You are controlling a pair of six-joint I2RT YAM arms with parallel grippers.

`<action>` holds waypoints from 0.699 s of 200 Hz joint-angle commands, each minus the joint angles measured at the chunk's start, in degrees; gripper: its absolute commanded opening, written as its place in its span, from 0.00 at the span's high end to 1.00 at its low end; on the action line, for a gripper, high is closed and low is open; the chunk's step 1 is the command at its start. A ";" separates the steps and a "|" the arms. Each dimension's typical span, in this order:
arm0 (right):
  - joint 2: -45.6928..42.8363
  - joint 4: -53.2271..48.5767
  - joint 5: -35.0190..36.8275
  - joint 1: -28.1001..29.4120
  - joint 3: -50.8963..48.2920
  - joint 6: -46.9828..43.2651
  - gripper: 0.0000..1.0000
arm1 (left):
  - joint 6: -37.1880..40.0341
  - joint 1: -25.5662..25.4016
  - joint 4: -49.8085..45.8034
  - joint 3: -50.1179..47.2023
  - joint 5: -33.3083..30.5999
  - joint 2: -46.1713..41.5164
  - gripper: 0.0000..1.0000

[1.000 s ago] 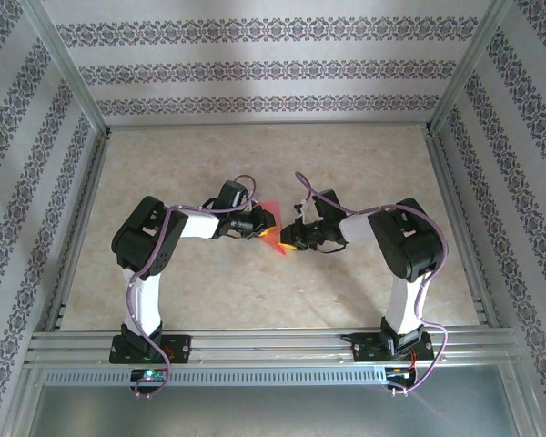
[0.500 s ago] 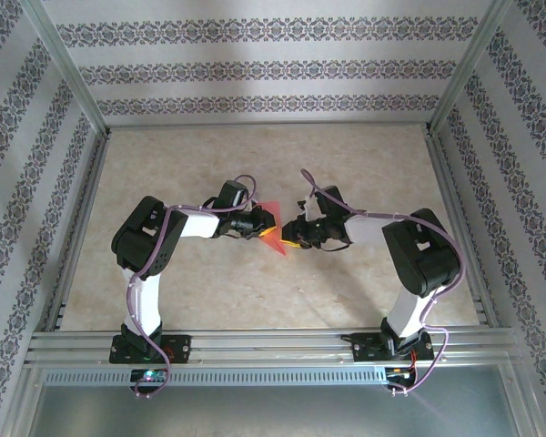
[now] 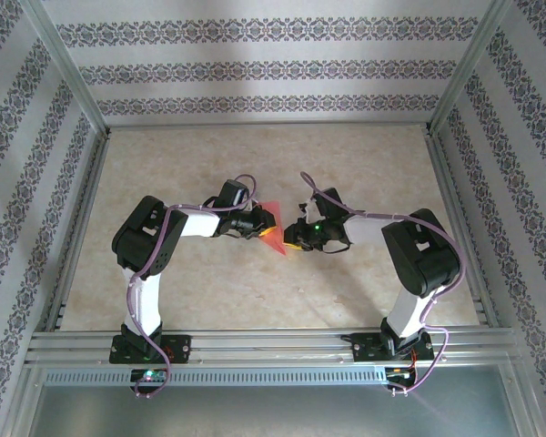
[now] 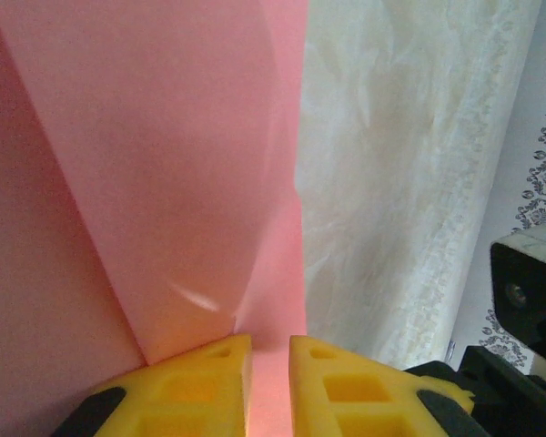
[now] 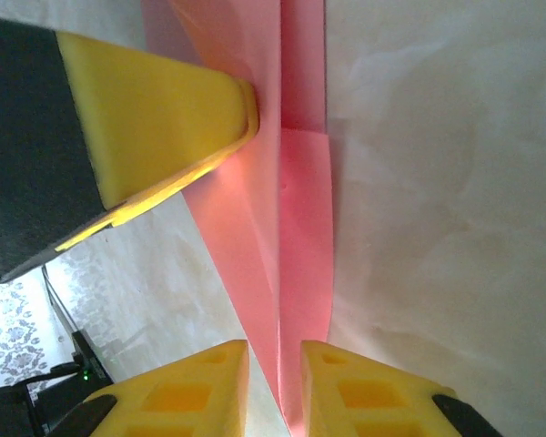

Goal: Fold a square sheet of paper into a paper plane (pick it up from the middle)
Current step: Fourth fold the wing at the center of the table.

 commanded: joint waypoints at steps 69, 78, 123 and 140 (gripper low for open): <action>3.56 -0.73 -1.08 1.51 1.36 0.66 0.87 | 1.19 0.45 -6.31 -0.53 -1.78 3.41 0.81; 3.91 -0.48 -1.33 1.51 1.28 0.83 0.89 | 1.26 0.39 -6.31 -0.53 -1.78 3.41 0.81; 6.57 0.50 -2.47 1.68 1.53 1.35 0.89 | 1.00 0.44 -5.87 -0.87 -1.70 3.32 0.81; 7.17 0.72 -2.57 1.51 1.49 1.40 0.89 | 0.91 0.47 -5.75 -0.84 -1.45 3.36 0.81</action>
